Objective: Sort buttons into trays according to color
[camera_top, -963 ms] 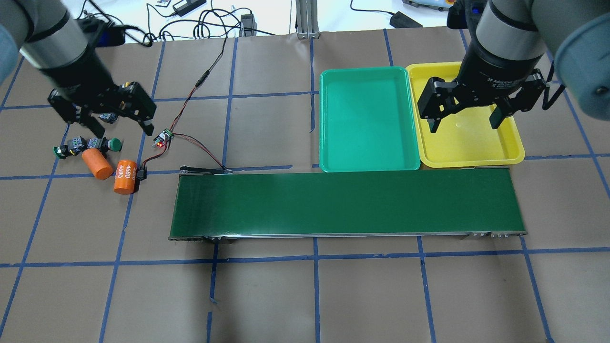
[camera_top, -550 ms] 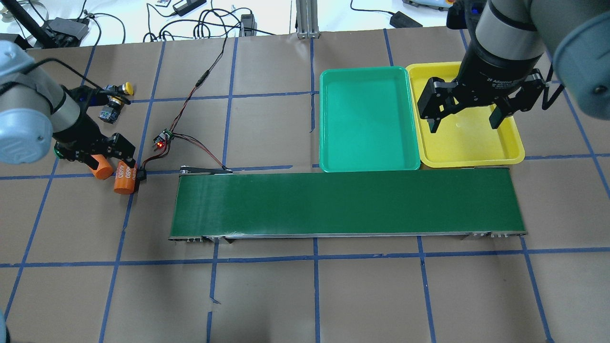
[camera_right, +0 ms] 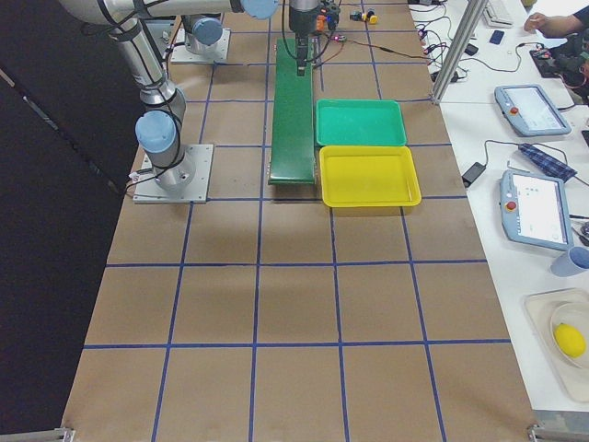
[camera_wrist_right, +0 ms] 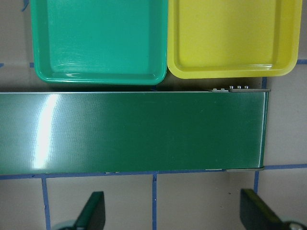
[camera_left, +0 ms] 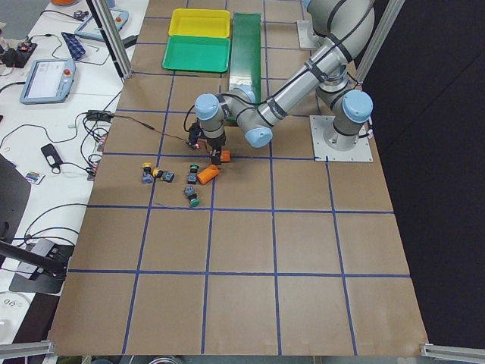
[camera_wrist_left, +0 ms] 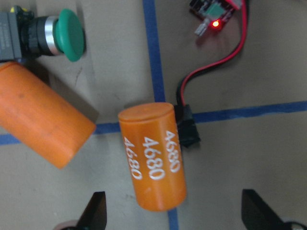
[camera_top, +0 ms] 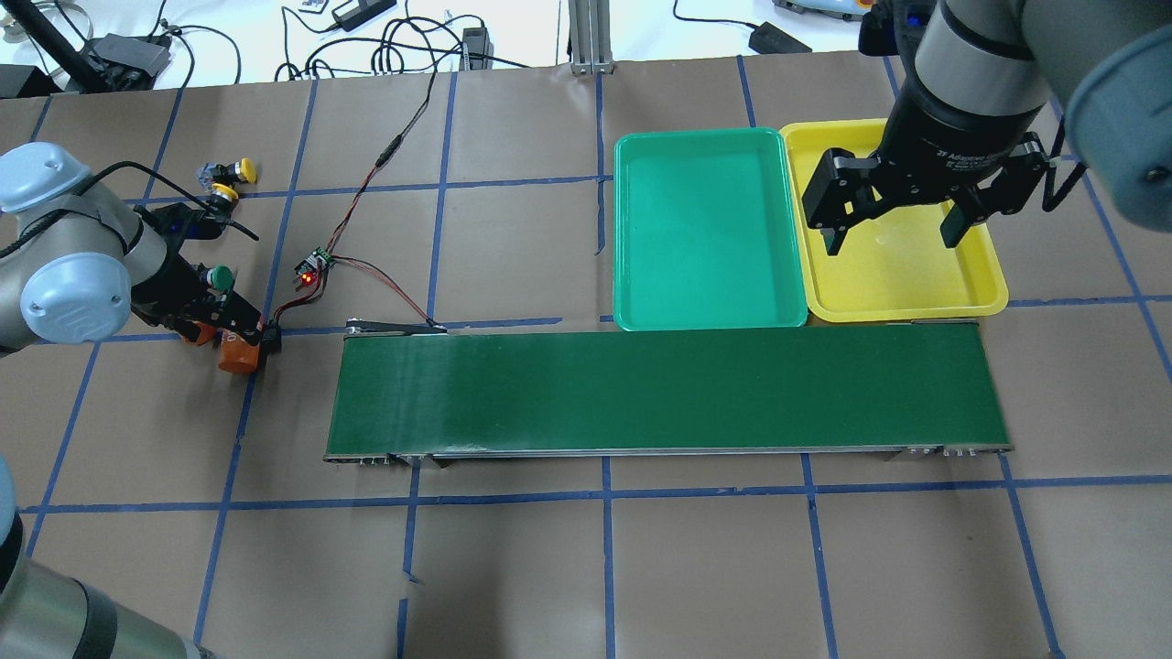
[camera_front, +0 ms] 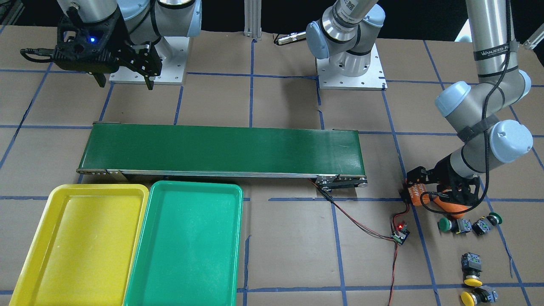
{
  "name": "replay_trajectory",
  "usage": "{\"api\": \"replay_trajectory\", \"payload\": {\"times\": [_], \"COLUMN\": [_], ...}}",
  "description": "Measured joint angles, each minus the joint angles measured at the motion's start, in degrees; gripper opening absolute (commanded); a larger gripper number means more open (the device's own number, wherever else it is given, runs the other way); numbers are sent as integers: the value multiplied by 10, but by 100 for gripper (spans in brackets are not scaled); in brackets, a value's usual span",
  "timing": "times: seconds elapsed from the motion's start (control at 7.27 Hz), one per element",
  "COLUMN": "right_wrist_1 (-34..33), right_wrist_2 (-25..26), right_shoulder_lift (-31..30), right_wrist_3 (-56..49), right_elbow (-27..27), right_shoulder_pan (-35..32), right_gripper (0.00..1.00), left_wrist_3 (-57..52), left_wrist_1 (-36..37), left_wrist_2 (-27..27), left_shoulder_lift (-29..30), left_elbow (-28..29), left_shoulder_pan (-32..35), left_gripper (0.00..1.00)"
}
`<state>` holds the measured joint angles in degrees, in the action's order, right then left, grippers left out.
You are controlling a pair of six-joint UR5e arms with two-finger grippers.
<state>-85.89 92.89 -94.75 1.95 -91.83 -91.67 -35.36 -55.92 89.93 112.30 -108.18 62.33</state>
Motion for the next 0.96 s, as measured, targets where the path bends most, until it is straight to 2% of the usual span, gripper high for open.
{"api": "replay_trajectory", "payload": {"times": [0.14, 0.28, 0.55, 0.96], "right_wrist_1": [0, 0, -1, -1], "right_wrist_2": [0, 0, 0, 0], "right_shoulder_lift": [0, 0, 1, 0], "right_wrist_3": [1, 1, 2, 2], "right_elbow": [0, 1, 1, 0], "right_shoulder_pan": [0, 0, 0, 0], "right_gripper": [100, 100, 100, 100], "left_wrist_3": [3, 8, 26, 0], "left_wrist_1": [5, 6, -3, -62], "left_wrist_2": [-1, -1, 0, 0], "left_shoulder_lift": [8, 12, -1, -84], "left_elbow": [0, 0, 0, -10], "left_shoulder_pan": [1, 3, 6, 35], "left_gripper": [22, 0, 0, 0]}}
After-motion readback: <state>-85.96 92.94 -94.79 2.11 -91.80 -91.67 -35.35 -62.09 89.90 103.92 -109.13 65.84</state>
